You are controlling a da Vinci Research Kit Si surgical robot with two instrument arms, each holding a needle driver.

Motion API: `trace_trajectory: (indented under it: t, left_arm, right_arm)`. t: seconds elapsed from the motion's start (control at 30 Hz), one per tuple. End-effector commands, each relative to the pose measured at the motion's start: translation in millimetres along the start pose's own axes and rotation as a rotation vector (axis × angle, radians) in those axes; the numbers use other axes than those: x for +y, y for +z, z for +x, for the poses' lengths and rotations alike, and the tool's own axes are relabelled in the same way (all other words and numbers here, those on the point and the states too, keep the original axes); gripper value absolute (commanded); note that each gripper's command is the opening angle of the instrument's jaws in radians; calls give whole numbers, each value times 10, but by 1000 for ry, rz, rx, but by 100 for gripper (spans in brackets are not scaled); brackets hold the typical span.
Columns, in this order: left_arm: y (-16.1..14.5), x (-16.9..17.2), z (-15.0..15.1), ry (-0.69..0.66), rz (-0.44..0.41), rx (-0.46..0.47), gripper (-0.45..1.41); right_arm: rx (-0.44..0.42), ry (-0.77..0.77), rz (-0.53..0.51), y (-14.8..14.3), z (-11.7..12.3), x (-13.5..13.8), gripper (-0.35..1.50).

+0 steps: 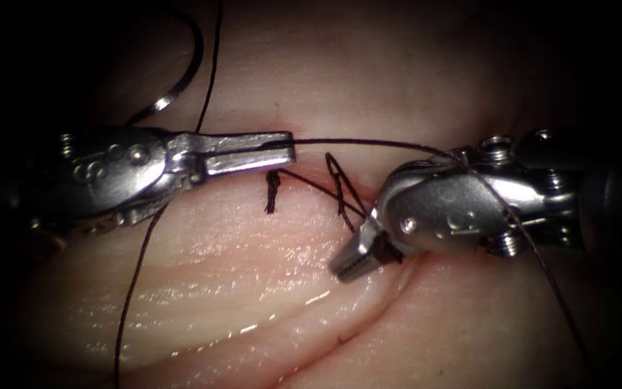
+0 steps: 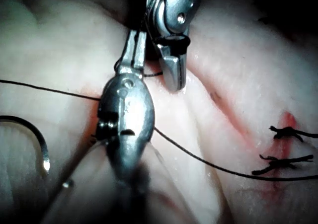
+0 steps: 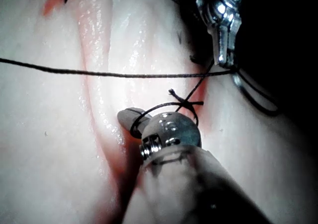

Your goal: Wound Closure

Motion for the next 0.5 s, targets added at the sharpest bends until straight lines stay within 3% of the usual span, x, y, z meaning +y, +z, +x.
trace_trajectory:
  t: [0.03,0.07,0.1,0.13,0.23,0.43,0.5]
  left_arm:
    - [6,0,-4,1,0,0,-45]
    - [5,2,-3,1,-2,1,-45]
    - [5,3,-3,1,-3,1,-45]
    - [4,4,-3,1,-3,1,-45]
    - [3,3,-3,1,-5,2,-45]
    - [2,4,-3,1,-5,2,-45]
    - [2,4,-4,2,-5,2,-45]
  right_arm:
    - [-2,-2,1,5,-3,7,22]
    - [-4,-8,1,7,-4,6,41]
    - [-5,-9,1,8,-4,6,47]
    - [-8,1,2,10,-4,4,71]
    - [-9,6,6,10,-4,4,86]
    - [-11,11,10,8,-3,5,83]
    - [-17,11,13,8,-6,5,59]
